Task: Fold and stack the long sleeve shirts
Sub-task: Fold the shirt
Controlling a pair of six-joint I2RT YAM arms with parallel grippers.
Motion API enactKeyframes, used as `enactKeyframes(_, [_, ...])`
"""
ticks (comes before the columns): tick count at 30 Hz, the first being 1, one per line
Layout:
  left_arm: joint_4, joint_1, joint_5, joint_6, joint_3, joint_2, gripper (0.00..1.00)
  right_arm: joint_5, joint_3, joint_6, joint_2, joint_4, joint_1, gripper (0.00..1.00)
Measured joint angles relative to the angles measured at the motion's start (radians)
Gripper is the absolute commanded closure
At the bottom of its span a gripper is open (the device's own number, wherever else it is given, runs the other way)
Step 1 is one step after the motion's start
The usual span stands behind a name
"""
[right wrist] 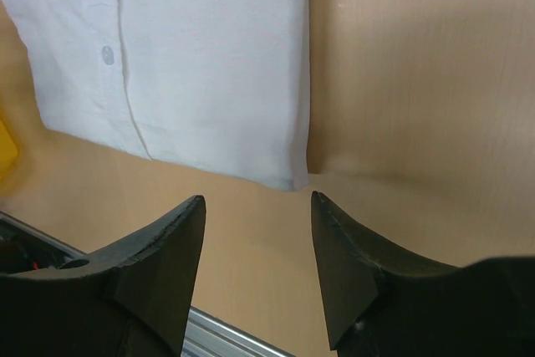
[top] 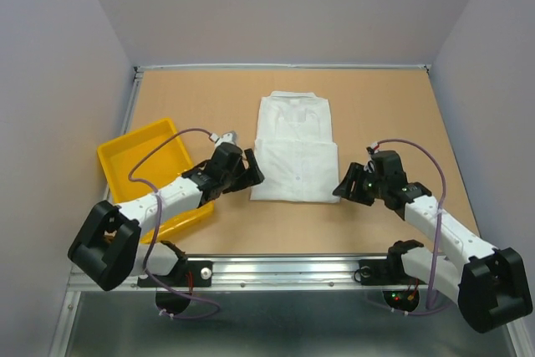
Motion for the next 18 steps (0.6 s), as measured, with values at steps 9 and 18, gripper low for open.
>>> enactKeyframes(9, [0.042,0.032,-0.04,0.267,0.522,0.344,0.21,0.006,0.03,0.1,0.034,0.008,0.035,0.48])
enactKeyframes(18, [0.061,0.095,-0.001,0.384,0.799,0.77,0.24,0.004,0.084,0.174,0.22,0.121,0.184,0.54])
